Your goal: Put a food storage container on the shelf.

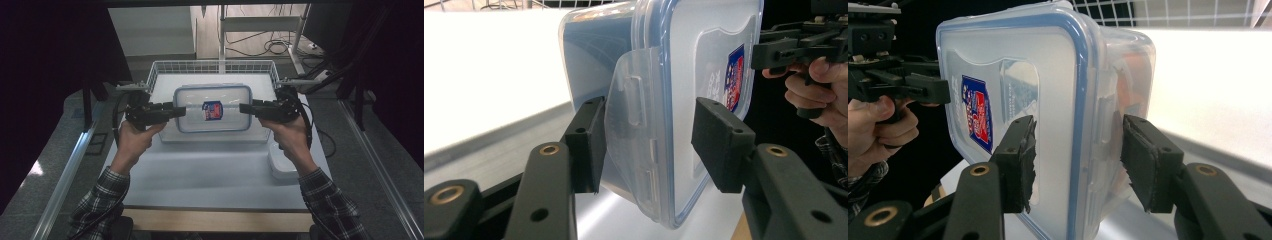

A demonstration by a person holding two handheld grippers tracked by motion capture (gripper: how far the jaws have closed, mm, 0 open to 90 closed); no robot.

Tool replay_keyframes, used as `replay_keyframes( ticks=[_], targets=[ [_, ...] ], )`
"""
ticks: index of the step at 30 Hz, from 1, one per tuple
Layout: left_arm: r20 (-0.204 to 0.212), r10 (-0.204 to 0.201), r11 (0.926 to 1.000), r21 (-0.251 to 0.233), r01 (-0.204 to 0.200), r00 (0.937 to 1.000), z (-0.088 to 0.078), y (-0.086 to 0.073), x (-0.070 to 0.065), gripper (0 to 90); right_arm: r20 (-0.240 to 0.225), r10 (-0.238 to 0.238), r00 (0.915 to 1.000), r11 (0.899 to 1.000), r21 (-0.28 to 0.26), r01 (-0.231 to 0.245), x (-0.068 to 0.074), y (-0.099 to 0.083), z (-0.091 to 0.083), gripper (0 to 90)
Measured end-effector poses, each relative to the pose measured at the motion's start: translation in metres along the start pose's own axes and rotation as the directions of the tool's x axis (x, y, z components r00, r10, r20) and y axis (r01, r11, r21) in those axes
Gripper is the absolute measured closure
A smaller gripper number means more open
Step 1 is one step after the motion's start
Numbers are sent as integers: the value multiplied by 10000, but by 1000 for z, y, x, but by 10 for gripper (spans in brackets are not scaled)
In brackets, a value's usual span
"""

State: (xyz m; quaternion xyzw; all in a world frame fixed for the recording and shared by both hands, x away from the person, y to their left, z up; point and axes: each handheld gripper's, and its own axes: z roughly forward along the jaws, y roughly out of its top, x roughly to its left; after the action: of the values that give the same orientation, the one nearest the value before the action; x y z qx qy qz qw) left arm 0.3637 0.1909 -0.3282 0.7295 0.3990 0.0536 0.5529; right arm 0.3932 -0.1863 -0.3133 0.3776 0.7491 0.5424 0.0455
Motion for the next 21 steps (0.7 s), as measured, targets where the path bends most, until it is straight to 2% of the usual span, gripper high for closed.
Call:
replay_keyframes(
  ticks=[11,21],
  targets=[
    [7,68,9998,-171,-68,10000,-1,32,14,491,96,87,9999,9998,-165,-86,-6,34,8,484],
    [93,-214,9995,-212,216,9997,6,48,36,491,218,333,9992,9991,-270,-328,-16,54,24,479]
  ],
)
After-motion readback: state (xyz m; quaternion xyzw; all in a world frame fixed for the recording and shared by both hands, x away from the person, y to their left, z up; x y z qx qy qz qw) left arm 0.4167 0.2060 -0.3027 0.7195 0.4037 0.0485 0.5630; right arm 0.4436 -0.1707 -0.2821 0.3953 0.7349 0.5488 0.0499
